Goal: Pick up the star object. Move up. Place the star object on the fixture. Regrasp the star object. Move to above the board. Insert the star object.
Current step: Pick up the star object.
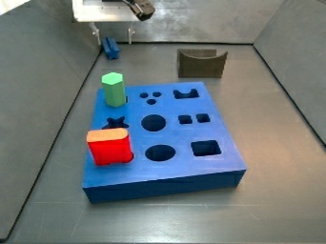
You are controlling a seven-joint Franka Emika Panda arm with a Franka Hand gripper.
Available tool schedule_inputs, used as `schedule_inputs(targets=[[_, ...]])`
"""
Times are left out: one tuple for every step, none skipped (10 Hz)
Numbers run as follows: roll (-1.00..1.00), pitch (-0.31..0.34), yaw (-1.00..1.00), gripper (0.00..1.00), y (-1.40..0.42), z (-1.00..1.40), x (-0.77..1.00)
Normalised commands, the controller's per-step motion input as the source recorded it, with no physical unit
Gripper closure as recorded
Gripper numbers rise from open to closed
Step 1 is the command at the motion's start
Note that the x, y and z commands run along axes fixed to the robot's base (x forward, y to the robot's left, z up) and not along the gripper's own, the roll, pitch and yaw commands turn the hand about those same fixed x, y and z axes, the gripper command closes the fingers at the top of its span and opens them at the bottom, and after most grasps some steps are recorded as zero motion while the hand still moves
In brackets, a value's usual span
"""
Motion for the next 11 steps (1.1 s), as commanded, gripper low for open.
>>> schedule_inputs(targets=[[-0.17,-0.156,0.08,0.0,0.09,-0.69,0.0],[-0.2,-0.179,0.04,0.0,0.05,-0.63,0.0],[-0.21,-0.187,0.04,0.0,0.04,-0.61,0.0],[-0.21,-0.18,0.03,0.0,0.02,-0.61,0.0],[-0.23,-0.164,0.03,0.0,0.0,-0.59,0.0],[-0.24,-0.163,0.02,0.0,0.0,-0.58,0.0],[-0.26,-0.174,0.0,0.0,0.0,-0.52,0.0],[-0.3,-0.3,-0.01,0.0,-0.02,-0.32,0.0],[-0.32,-0.259,0.0,0.0,0.04,-0.34,0.0],[0.0,0.0,0.0,0.0,0.0,0.0,0.0],[0.0,0.0,0.0,1.0,0.0,0.0,0.0]])
